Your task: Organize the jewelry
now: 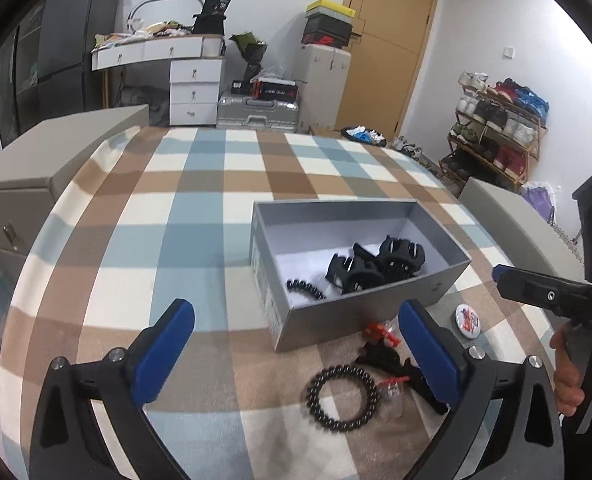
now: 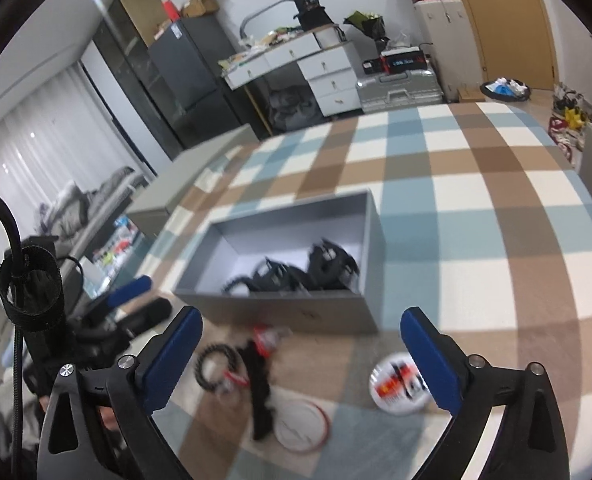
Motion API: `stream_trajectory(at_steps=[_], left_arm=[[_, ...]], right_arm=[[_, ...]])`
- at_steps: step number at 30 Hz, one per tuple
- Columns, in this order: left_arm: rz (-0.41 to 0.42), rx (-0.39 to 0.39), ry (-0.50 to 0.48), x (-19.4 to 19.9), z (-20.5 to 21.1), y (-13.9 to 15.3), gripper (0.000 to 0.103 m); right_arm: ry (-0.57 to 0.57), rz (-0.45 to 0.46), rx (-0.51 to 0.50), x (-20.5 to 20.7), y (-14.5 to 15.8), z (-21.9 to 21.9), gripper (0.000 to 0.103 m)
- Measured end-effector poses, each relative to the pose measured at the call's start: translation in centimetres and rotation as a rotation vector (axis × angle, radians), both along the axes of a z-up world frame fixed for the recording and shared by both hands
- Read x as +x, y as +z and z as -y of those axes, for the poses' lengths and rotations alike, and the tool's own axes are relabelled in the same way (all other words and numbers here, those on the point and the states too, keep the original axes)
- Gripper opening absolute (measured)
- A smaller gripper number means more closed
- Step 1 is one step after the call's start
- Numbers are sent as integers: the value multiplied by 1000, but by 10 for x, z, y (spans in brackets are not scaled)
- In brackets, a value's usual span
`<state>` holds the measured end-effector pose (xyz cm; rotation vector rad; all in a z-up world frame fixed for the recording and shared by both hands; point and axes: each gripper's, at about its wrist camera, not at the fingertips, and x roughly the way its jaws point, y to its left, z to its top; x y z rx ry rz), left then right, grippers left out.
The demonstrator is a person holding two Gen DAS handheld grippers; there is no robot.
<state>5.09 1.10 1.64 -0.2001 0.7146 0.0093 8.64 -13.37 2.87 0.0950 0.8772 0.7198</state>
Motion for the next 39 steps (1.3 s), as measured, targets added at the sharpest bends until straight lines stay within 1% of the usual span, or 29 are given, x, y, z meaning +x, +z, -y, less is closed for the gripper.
stream_trajectory(at_steps=[5,9,12,15,17,19,21,22,26,31,35,38,39], left_arm=[[-24,69,-34,-2,8,-2,100],[-39,79,-47,-4,6,-4,100],[-55,101,-42,-2,6,-9,100],[-70,104,-67,0,7,-13,100],[-78,114,-79,-1,9,-14,100],[-81,122,-95,-2,11,-15,100],[-83,131,-106,-2,13,-16,100],[-85,134,-110,-2,13,-17,100],[-110,128,-112,-1,13,-21,100],[-121,128,-125,-2,16,-23,100],[-124,139,-131,-2,18,-24,100],[-131,136,-133,-1,17,-26,100],[-132,136,-134,-1,17,-26,100]], right_arm=[[-4,-33,-98,-5,-13,10,101],[-3,-45,-156,-4,-23,14,101],[0,-50,-191,-3,-30,16,101],[7,-62,-223,-1,-38,15,99],[6,-62,-235,0,-41,14,97],[8,-60,-241,0,-43,13,91],[12,-53,-271,0,-46,9,88],[14,-33,-290,-1,-47,7,86],[16,-4,-328,-4,-48,1,81],[2,31,-367,-5,-48,1,68],[1,45,-389,-5,-49,-2,66],[9,71,-432,-9,-51,-7,66],[14,76,-430,-9,-50,-8,64]])
